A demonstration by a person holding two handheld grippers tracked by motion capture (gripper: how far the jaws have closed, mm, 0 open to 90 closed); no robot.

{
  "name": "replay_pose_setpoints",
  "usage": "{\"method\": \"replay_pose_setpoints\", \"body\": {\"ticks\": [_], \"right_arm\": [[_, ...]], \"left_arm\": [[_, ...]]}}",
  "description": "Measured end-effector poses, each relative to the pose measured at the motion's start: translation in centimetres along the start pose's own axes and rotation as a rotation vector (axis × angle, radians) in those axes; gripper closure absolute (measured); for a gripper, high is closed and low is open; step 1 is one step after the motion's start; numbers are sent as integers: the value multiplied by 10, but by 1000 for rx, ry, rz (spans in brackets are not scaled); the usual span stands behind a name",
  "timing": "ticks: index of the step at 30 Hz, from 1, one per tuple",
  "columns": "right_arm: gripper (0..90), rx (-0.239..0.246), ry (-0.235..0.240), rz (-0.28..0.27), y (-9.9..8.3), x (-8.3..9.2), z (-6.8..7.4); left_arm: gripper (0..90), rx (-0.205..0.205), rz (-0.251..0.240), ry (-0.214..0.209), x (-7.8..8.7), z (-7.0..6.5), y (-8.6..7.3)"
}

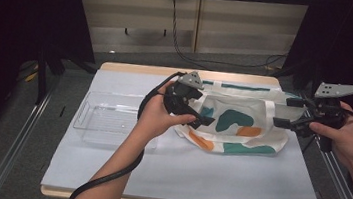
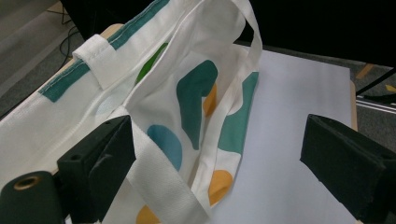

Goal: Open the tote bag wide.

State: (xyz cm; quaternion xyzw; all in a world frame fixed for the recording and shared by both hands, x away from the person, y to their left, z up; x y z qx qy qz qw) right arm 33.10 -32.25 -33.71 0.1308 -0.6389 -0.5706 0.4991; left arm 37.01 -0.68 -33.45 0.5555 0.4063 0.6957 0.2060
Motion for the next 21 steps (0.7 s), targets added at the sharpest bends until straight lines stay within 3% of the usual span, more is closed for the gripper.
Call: {"method": "replay_pose_setpoints", "body": {"ticks": [9, 21], "right_arm": [[97, 10, -28, -11, 12, 3, -13], [158, 10, -48, -10, 25, -6, -32]], "left_arm": [[103, -10, 6, -7, -4, 5, 6], [108, -12, 19, -25, -13, 11, 13]]}}
Point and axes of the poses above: each handheld gripper's, and its own axes: x roughly backward along the jaws, y roughly out of its top, z roughly to its left, the point moved 4 cm from there along -x, roughly forward along the jaws, and after that the axes turned 6 degrees about y, right-handed, at the moved point
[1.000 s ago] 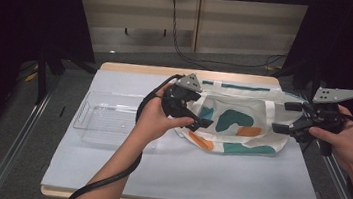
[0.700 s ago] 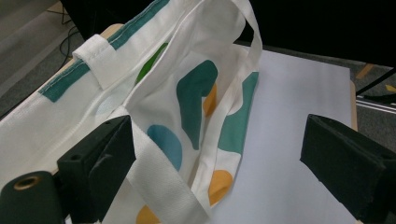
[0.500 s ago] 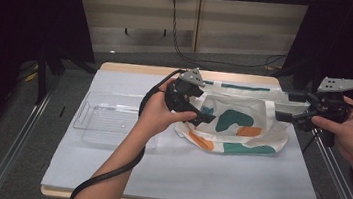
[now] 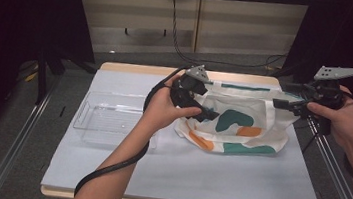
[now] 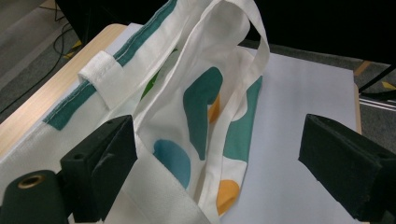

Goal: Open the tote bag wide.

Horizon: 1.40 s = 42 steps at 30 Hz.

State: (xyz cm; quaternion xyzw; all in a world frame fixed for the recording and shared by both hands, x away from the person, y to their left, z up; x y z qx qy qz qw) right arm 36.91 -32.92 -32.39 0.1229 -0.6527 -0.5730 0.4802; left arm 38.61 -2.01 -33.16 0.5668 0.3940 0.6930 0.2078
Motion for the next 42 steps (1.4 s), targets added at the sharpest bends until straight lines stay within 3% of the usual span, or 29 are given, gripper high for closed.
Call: {"method": "replay_pose_setpoints", "body": {"ticks": [18, 26, 30, 33, 37, 39, 42], "right_arm": [[251, -21, -35, -17, 5, -18, -26], [304, -38, -48, 5, 1, -31, -42], [345, -41, -53, 22, -1, -37, -47], [412, -31, -40, 49, -5, -45, -50], [449, 6, -28, 86, -7, -50, -49], [495, 33, 2, 107, -6, -56, -46], [568, 46, 30, 122, -6, -61, -44]], "left_arm": [[149, -18, 23, -5, -17, 12, 5], [202, -25, 33, -12, -29, 15, 9], [264, -21, 38, -6, -35, 19, 8], [373, -16, 37, -10, -40, 22, 7], [450, -17, 48, -15, -44, 23, 6], [500, -34, 62, -13, -45, 24, 4], [578, -25, 64, -10, -45, 24, 3]]}}
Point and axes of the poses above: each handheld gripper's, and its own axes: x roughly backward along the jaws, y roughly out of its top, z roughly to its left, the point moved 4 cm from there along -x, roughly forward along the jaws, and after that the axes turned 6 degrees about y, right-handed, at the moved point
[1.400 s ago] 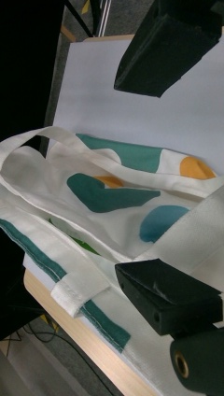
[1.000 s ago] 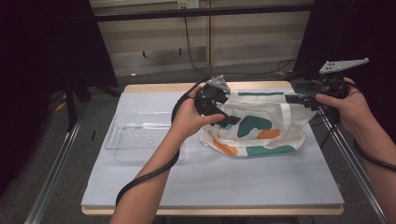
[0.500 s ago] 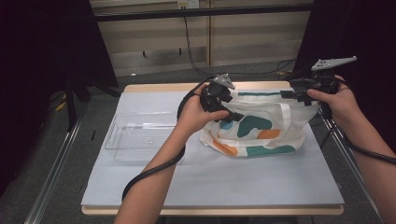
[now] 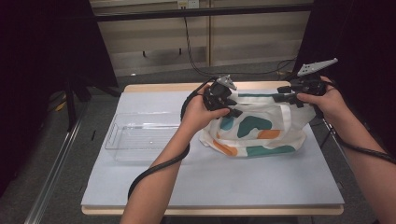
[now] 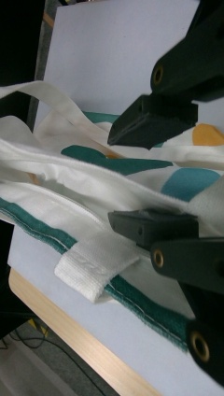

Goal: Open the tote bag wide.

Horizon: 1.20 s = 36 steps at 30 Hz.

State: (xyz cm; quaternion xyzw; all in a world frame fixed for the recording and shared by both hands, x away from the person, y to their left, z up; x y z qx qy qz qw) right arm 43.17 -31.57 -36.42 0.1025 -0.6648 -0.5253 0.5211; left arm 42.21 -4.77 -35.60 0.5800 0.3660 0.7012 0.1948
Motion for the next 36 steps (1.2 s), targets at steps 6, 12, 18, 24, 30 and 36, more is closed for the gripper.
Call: {"method": "replay_pose_setpoints", "body": {"ticks": [6, 12, 18, 24, 30, 36], "right_arm": [[823, 30, 14, 33, 2, -5, 3], [879, 52, 15, 69, 3, -8, 6], [881, 24, -12, 41, 7, -5, 3], [881, 14, -21, 36, 11, -5, 3], [881, 0, -35, 31, 12, -7, 1], [880, -20, -46, 30, 12, -9, -1]], "left_arm": [[722, -5, 18, 4, 0, -1, -6], [811, -28, 40, 8, 3, -5, -8], [857, -42, 42, -16, 7, -15, -11], [859, -43, 47, -35, 10, -20, -15], [861, -43, 43, -47, 11, -23, -19], [860, -40, 43, -57, 11, -25, -22]]}}
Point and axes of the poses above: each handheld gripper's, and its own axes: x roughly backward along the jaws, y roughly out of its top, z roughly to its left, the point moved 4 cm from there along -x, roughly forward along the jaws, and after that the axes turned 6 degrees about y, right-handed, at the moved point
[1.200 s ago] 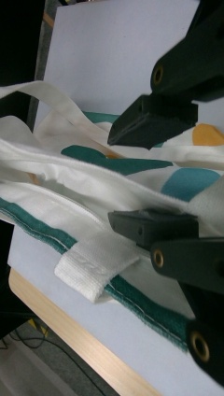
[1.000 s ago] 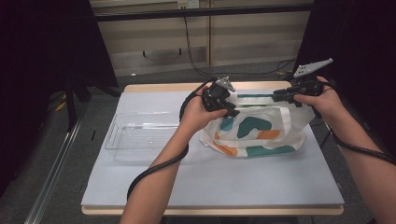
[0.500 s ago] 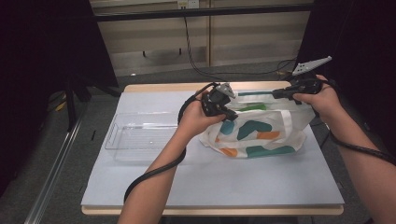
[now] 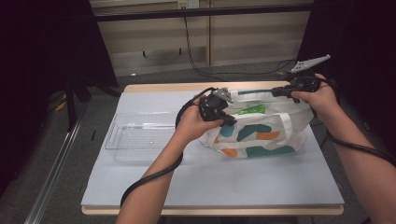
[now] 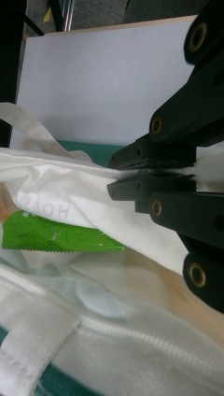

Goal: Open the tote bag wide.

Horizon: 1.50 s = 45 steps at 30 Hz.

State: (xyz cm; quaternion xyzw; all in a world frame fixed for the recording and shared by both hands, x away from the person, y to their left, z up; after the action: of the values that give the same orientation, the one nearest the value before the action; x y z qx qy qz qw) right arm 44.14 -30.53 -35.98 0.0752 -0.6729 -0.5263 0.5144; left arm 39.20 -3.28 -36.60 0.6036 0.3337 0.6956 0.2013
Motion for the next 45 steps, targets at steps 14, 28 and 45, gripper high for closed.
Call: {"method": "replay_pose_setpoints", "body": {"ticks": [14, 28, 45], "right_arm": [[880, -24, -45, -1, 1, -7, -4], [880, -37, -41, -6, -2, -8, -4], [879, -58, -84, 14, -2, -22, -9]], "left_arm": [[858, 1, -7, -19, 2, -7, -6], [868, 45, -21, -60, 7, -7, -2], [867, 54, -18, -94, 0, -14, -17]]}}
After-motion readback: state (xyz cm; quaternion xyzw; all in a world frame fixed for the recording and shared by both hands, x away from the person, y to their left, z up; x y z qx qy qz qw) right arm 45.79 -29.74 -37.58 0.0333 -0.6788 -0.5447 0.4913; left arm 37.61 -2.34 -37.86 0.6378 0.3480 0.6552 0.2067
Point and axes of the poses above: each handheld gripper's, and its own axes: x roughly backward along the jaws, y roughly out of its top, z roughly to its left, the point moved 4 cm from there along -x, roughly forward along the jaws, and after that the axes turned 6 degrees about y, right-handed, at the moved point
